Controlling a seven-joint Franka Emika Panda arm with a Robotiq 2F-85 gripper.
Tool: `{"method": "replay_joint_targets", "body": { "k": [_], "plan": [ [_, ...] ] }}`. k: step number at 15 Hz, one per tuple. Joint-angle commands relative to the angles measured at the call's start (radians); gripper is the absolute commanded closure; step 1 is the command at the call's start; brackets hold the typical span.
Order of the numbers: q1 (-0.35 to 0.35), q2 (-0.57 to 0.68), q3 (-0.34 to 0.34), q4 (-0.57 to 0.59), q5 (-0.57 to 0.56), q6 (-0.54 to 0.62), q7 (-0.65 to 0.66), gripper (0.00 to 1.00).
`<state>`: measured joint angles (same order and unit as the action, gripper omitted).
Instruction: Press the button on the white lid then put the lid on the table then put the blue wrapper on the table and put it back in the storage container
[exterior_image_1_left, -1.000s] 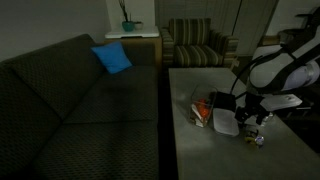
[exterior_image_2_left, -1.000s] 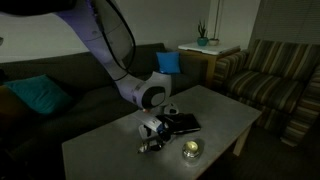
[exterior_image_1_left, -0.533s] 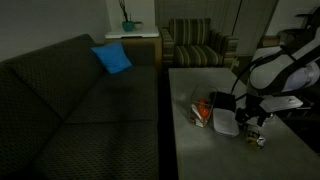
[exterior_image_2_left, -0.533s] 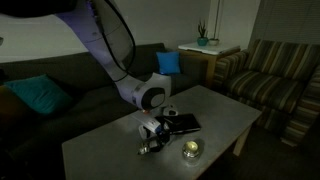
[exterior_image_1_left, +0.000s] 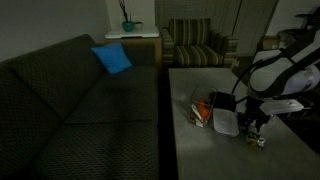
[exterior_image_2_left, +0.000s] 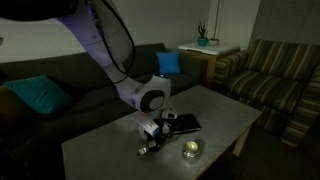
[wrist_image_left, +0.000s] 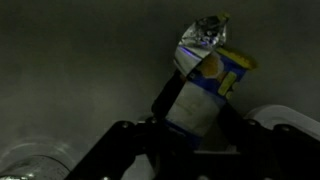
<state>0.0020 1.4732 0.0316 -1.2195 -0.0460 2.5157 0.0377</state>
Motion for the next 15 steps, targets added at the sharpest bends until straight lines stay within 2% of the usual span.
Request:
{"method": "replay_joint_targets", "body": {
  "k": [1,5,6,11,15],
  "plan": [
    [0.012,0.0,-0.014,-0.003,0.021,-0.001,0.008,0.69],
    [0.013,0.0,-0.015,0.001,0.02,-0.006,0.008,0.97],
    [0.013,0.0,-0.016,0.002,0.02,-0.007,0.008,1.0],
    [0.012,-0.011,-0.016,-0.007,-0.003,-0.009,0.024,1.0],
    [0.033,-0.044,-0.045,-0.032,-0.014,-0.005,0.057,1.0]
  ]
}}
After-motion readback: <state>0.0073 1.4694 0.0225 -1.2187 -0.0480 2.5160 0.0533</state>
